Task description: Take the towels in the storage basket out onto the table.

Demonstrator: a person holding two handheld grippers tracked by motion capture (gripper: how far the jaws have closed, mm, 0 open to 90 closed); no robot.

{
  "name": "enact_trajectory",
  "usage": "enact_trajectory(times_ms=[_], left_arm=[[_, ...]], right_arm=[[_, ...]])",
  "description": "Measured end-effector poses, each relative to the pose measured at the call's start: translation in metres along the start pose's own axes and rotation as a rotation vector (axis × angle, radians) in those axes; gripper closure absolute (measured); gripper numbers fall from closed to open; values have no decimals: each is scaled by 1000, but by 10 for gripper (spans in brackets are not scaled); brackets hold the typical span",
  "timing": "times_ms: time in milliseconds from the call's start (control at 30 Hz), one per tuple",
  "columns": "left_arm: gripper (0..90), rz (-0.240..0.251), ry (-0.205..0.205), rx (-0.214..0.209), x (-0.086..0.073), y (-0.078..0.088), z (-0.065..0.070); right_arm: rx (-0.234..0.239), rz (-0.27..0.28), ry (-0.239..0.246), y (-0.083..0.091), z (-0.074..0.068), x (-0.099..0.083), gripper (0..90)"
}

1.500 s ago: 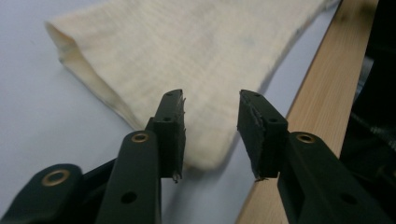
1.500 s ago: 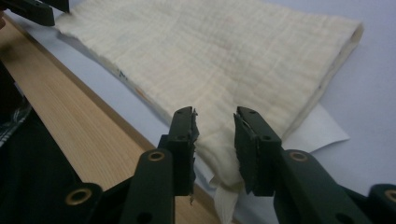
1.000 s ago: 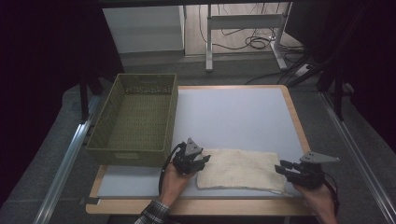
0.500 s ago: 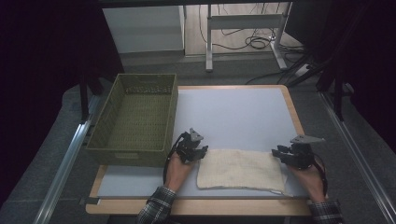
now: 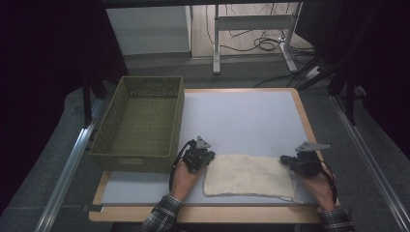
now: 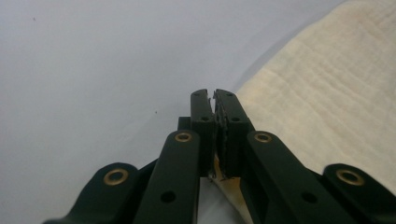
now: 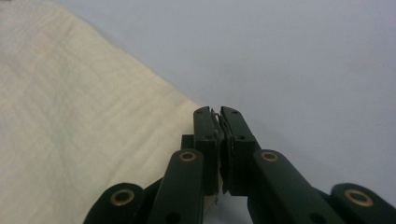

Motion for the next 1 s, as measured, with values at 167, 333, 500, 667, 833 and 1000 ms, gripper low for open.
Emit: enact_trajectory(times_ms=[167,333,500,667,833,1000], left_arm=[[873,83,10,-2,8,9,-1],[874,121,19,12,13,16,-2],[870,95,22,32,9,14,-6],[796,153,50,29,13,20,-9],[774,127,33,13,15,21,-4],[719,40,27,43,4,6,-9]], right_arm=[[-5,22,-10,0,9,13,860],[-16,38,-17,-11,21,31,860],[-13,38,-28,-30,30,49,858],[23,44,-81,-40,34,52,833],[18,51,-92,-30,37,49,796],[10,38,-97,-18,40,42,751]])
Point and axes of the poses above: each handheld gripper's, and its own axes: y roughly backward along the jaws, x roughly out of its top, z roughly to its right, the point moved 6 cm from there along -y, roughly forward along the jaws, and after that the axes turned 9 degrees about -x, right-handed, at the moved point
